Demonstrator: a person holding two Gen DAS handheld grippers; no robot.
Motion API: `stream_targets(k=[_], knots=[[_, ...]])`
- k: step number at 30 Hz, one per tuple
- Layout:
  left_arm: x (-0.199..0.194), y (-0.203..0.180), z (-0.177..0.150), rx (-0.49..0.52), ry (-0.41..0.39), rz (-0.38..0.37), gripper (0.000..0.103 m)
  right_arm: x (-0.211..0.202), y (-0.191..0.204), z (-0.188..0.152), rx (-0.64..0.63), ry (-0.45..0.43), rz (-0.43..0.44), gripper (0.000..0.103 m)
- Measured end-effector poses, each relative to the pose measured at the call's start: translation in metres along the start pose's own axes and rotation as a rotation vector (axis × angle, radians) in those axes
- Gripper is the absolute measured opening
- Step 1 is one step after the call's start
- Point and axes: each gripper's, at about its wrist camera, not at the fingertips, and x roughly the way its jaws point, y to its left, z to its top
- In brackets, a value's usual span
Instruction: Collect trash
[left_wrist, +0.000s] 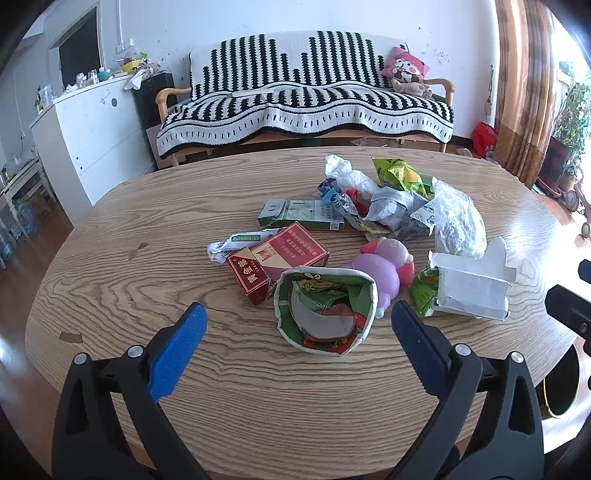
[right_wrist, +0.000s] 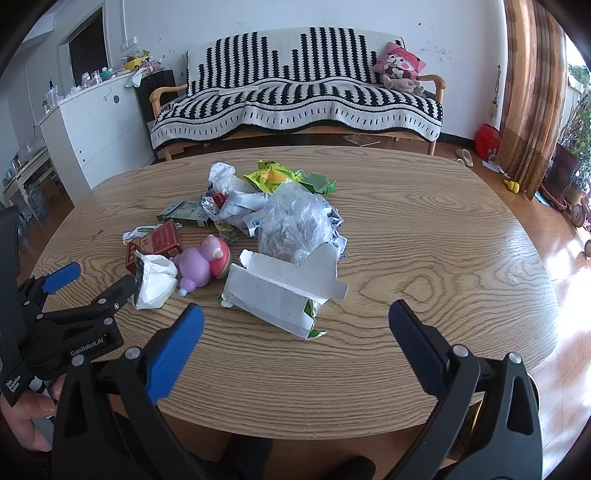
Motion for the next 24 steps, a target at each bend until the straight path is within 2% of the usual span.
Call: stream_targets(k=[24], knots=[[-0.0005,0.0001,-0.0003,0.000,0.001,-0.001,0.097,-0.0010,0.0014,0.0002,-0.001,0.001,-0.001,0.097]])
